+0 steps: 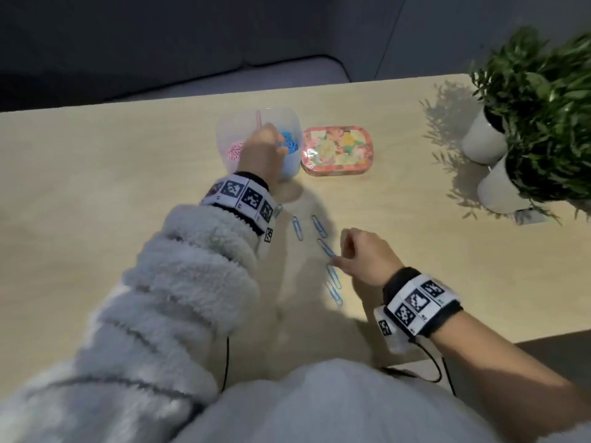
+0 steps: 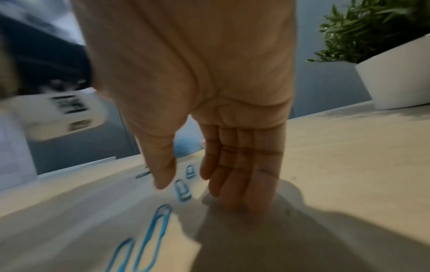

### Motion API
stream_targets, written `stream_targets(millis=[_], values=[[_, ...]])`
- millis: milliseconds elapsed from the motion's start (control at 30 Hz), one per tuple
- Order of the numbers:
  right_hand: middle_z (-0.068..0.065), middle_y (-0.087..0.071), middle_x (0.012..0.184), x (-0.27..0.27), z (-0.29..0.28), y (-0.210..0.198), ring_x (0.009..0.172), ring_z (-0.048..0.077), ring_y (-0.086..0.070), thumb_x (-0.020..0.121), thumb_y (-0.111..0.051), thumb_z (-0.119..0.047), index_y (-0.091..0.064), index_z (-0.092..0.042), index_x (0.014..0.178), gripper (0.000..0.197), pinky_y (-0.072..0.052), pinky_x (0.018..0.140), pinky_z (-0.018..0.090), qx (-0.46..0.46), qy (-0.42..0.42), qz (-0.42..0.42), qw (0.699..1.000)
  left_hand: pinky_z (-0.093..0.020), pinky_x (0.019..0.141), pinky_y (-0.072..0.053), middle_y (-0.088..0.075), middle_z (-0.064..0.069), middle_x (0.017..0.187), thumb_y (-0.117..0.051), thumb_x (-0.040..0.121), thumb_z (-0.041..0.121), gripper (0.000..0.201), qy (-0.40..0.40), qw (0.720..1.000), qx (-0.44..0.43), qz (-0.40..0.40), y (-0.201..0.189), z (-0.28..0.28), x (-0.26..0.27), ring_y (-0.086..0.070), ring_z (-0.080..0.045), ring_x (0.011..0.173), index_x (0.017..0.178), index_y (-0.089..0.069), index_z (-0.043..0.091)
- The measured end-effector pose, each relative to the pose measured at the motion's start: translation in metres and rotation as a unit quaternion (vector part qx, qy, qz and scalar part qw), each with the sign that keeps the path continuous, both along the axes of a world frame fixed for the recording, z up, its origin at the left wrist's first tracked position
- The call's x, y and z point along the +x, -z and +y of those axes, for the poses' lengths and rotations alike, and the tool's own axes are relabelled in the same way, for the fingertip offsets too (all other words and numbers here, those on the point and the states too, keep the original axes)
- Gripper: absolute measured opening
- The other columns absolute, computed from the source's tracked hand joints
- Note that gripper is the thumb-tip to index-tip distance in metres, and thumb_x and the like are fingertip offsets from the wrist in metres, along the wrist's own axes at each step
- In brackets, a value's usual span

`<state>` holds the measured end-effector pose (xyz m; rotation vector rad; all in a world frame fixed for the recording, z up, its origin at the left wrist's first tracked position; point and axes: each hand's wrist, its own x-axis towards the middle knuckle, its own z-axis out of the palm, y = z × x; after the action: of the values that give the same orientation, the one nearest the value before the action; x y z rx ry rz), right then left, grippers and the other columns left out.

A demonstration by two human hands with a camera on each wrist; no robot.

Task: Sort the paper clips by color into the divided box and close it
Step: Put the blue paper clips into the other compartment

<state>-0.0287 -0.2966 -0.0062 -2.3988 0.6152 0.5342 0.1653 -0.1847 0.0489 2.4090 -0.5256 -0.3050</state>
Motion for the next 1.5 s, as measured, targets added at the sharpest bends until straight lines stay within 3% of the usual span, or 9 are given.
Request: stream_targets(millis=[267,400,533,667,800,900,1200,1333,1500], values=[[0.015,-0.064,0.103,-0.021,0.033,0.01,0.096,0.034,-0.06,0.076,-0.069,-0.026,-0.054,-0.012,0.095,0.028,-0.033,0.068,0.03,-0.042,-0.012,0.012,0.999,-0.039,0.089,-0.046,-0.058,-0.023,0.12,-0.066,0.083,0.017,0.042,0.051,0.972,0.222,-0.058,-0.002,-0.039,0.043,-0.055,-0.037,0.111,0.116,-0.052,-0.005],[0.016,-0.066,0.097,-0.02,0.035,0.011,0.093,0.035,-0.061,0.084,-0.058,-0.018,-0.058,-0.013,0.086,0.005,-0.043,0.071,0.034,-0.017,0.011,0.01,1.0,-0.041,0.092,-0.044,-0.061,-0.022,0.117,-0.059,0.087,0.017,0.034,0.068,0.982,0.167,-0.062,-0.002,-0.03,0.039,-0.055,-0.037,0.109,0.115,-0.056,-0.002],[0.013,-0.066,0.095,-0.018,0.036,0.012,0.092,0.032,-0.06,0.081,-0.057,-0.008,-0.052,-0.018,0.075,0.013,-0.036,0.067,0.028,0.0,0.008,0.017,1.0,-0.037,0.072,-0.039,-0.065,-0.017,0.097,-0.046,0.091,0.018,0.02,0.048,0.987,0.06,-0.139,0.009,0.008,-0.003,-0.058,-0.034,0.092,0.095,-0.061,0.005],[0.013,-0.067,0.09,-0.017,0.038,0.011,0.088,0.033,-0.061,0.079,-0.057,-0.01,-0.051,-0.019,0.07,0.014,-0.037,0.065,0.028,0.005,0.012,0.007,1.0,-0.038,0.079,-0.046,-0.065,-0.013,0.105,-0.047,0.093,0.027,0.026,0.059,0.985,0.139,-0.087,0.05,0.048,-0.039,-0.058,-0.032,0.097,0.102,-0.062,0.008],[0.005,-0.067,0.078,-0.006,0.032,0.008,0.083,0.028,-0.063,0.077,-0.059,-0.01,-0.061,-0.018,0.084,0.011,-0.045,0.07,0.029,0.021,0.108,-0.074,0.991,-0.043,0.099,-0.038,-0.044,-0.012,0.136,-0.045,0.089,0.053,0.061,0.06,0.979,0.195,-0.011,0.078,0.056,-0.049,-0.039,-0.03,0.126,0.132,-0.041,0.01],[0.005,-0.068,0.083,0.008,0.028,0.011,0.088,0.027,-0.063,0.076,-0.063,-0.011,-0.062,-0.016,0.094,0.019,-0.045,0.075,0.029,0.011,0.123,-0.071,0.99,-0.043,0.101,-0.037,-0.04,-0.014,0.138,-0.042,0.077,0.072,0.089,0.049,0.971,0.234,-0.025,0.085,0.046,-0.059,-0.036,-0.031,0.127,0.137,-0.033,0.006],[0.013,-0.063,0.079,0.011,0.029,0.028,0.087,0.035,-0.058,0.072,-0.055,-0.007,-0.053,-0.018,0.063,0.015,-0.038,0.065,0.029,-0.044,0.085,-0.061,0.994,-0.038,0.081,-0.046,-0.049,-0.013,0.122,-0.049,0.092,0.013,0.026,0.051,0.968,0.233,-0.071,0.085,0.039,-0.068,-0.043,-0.031,0.115,0.117,-0.051,0.006],[0.019,-0.064,0.095,0.012,0.032,0.029,0.092,0.037,-0.057,0.079,-0.052,-0.004,-0.057,-0.01,0.083,0.009,-0.038,0.07,0.033,-0.06,0.049,-0.061,0.995,-0.039,0.073,-0.041,-0.052,-0.017,0.112,-0.046,0.091,0.003,0.02,0.046,0.981,0.181,-0.054,0.084,0.047,-0.065,-0.052,-0.035,0.099,0.109,-0.055,0.003],[0.018,-0.066,0.101,0.016,0.027,0.031,0.098,0.036,-0.059,0.079,-0.055,-0.004,-0.063,-0.007,0.092,0.016,-0.045,0.079,0.033,-0.035,0.086,-0.05,0.994,-0.039,0.085,-0.041,-0.056,-0.02,0.115,-0.053,0.088,0.003,0.025,0.032,0.988,0.152,0.001,0.086,0.05,-0.064,-0.052,-0.034,0.105,0.112,-0.053,0.0]])
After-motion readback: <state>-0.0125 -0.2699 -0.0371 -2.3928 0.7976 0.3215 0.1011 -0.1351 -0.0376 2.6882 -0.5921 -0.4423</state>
